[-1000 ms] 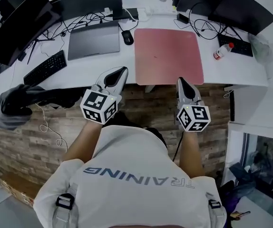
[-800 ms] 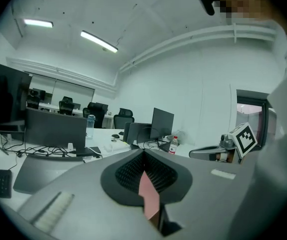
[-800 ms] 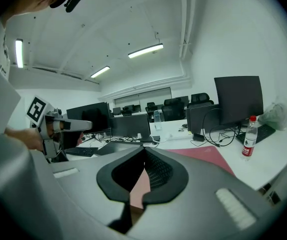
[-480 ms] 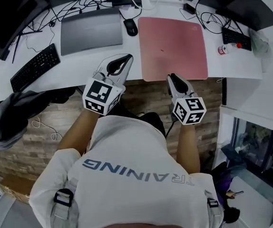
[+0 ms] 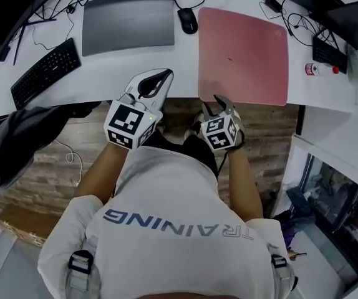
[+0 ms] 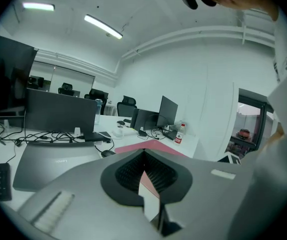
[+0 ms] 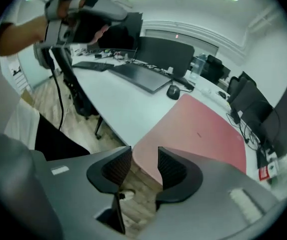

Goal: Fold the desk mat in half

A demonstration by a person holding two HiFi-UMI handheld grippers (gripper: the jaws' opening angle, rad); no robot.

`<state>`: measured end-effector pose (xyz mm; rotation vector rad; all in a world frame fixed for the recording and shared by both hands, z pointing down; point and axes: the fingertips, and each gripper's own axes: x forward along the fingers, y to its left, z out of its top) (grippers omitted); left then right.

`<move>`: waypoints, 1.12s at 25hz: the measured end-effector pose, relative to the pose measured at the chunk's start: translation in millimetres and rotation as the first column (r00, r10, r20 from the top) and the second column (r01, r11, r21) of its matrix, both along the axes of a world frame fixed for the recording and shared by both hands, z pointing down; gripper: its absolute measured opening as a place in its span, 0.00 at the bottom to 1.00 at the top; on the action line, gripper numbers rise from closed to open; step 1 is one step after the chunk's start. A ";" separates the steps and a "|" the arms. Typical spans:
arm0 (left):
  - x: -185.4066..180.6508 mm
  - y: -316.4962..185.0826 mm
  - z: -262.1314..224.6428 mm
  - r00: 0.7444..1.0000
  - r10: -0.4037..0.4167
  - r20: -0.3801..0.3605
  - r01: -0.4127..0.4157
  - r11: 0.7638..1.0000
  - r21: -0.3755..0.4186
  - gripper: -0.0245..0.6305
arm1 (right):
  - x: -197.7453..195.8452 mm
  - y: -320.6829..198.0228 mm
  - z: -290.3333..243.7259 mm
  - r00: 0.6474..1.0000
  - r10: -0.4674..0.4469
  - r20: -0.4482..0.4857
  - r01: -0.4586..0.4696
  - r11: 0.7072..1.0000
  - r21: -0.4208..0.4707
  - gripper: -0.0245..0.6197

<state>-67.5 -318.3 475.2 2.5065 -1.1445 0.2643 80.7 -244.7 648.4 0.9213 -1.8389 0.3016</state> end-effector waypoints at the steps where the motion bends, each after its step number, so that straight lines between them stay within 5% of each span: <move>1: -1.0 -0.6 2.6 1.000 -0.010 0.006 0.010 1.000 -0.005 0.04 | -1.6 0.5 10.1 0.998 -0.047 -0.046 0.047 0.999 0.001 0.32; 9: -4.7 6.1 14.4 0.996 -0.091 0.012 0.091 0.994 -0.067 0.04 | -12.5 5.9 59.3 0.944 -0.254 -0.209 0.256 0.967 -0.019 0.32; 14: -7.3 12.9 18.5 0.992 -0.122 0.018 0.123 0.989 -0.077 0.04 | -12.3 -1.4 66.8 0.933 -0.229 -0.278 0.245 0.969 0.022 0.25; 17: -8.4 15.4 19.1 0.991 -0.133 0.019 0.134 0.988 -0.082 0.04 | -15.5 2.2 63.2 0.948 -0.235 -0.217 0.240 0.971 0.000 0.23; 20: -3.6 11.6 16.0 0.992 -0.125 0.015 0.126 0.989 -0.074 0.04 | -15.9 1.7 53.4 0.963 -0.218 -0.158 0.218 0.976 -0.015 0.10; 28: 29.0 3.8 4.2 0.999 -0.037 0.023 0.038 0.998 -0.048 0.04 | 4.2 -17.1 24.0 0.994 0.052 0.098 -0.053 0.999 0.009 0.08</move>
